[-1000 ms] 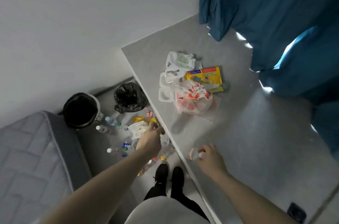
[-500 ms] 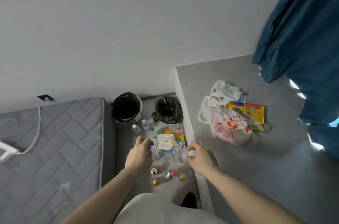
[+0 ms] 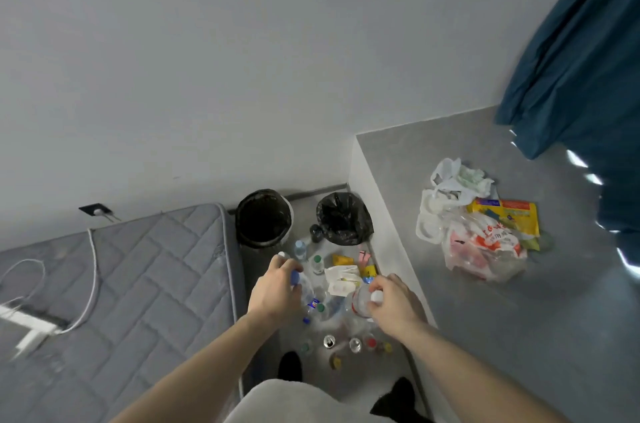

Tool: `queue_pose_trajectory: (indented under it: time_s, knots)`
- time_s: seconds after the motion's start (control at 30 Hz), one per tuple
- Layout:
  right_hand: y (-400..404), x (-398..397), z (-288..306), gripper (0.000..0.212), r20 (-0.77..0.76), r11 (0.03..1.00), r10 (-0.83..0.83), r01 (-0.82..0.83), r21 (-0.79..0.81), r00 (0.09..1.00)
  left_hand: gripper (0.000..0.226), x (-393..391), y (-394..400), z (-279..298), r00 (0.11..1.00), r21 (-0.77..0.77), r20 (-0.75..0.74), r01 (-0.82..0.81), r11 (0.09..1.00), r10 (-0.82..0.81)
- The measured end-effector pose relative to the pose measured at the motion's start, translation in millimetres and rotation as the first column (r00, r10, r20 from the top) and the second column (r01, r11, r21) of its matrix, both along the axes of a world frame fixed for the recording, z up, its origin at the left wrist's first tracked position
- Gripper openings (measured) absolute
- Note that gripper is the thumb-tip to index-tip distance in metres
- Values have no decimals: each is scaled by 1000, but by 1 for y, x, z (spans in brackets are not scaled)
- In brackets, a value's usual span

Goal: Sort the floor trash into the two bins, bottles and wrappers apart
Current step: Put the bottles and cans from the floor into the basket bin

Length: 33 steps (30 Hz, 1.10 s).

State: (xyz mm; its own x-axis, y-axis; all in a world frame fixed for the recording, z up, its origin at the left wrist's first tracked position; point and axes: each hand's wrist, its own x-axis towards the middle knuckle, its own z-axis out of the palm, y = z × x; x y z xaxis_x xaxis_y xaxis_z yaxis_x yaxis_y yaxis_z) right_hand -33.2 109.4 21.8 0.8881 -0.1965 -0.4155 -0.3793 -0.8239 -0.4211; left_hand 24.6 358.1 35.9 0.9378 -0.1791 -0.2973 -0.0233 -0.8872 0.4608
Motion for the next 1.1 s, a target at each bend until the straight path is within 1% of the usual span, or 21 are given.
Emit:
queue_pose_trajectory:
  time_s: [0.1, 0.27, 0.37, 0.43, 0.57, 0.63, 0.73, 0.83, 0.97, 1.03, 1.1]
  knots:
    - [23, 4, 1, 16, -9, 999, -36, 36, -6, 999, 33, 17, 24, -1, 999, 22, -23, 34, 999, -33]
    - [37, 12, 9, 18, 42, 998, -69, 70, -10, 997, 32, 32, 46, 0, 998, -3, -6, 66, 998, -66]
    - [33, 19, 13, 25, 51, 997, -79, 77, 29, 996, 32, 36, 51, 3, 999, -21, -19, 37, 999, -37]
    - [29, 25, 13, 26, 61, 996, -79, 77, 42, 995, 33, 38, 54, 5, 1000, -14, -14, 3, 1000, -3]
    - [25, 35, 9, 25, 57, 998, -53, 51, 38, 997, 33, 40, 62, 10, 1000, -13, 11, -26, 1000, 26]
    - [28, 41, 7, 21, 57, 998, -58, 58, 6, 997, 33, 43, 65, 11, 998, 9, 21, -63, 998, 63]
    - [33, 49, 7, 20, 73, 998, -69, 68, 17, 995, 32, 50, 70, 12, 997, 9, 29, -70, 997, 70]
    - [36, 65, 10, 21, 84, 997, -69, 65, 48, 994, 33, 70, 75, 11, 997, 16, 23, -69, 997, 69]
    - [39, 91, 9, 18, 74, 996, -72, 68, 61, 995, 34, 111, 78, 9, 999, 31, 5, -55, 998, 54]
    - [42, 108, 6, 16, 67, 994, -93, 88, 68, 993, 35, 138, 77, 5, 1000, 40, -13, -9, 999, 9]
    - [46, 126, 1, 18, 53, 990, -127, 123, 71, 991, 34, 168, 76, -4, 998, 39, -34, 50, 998, -49]
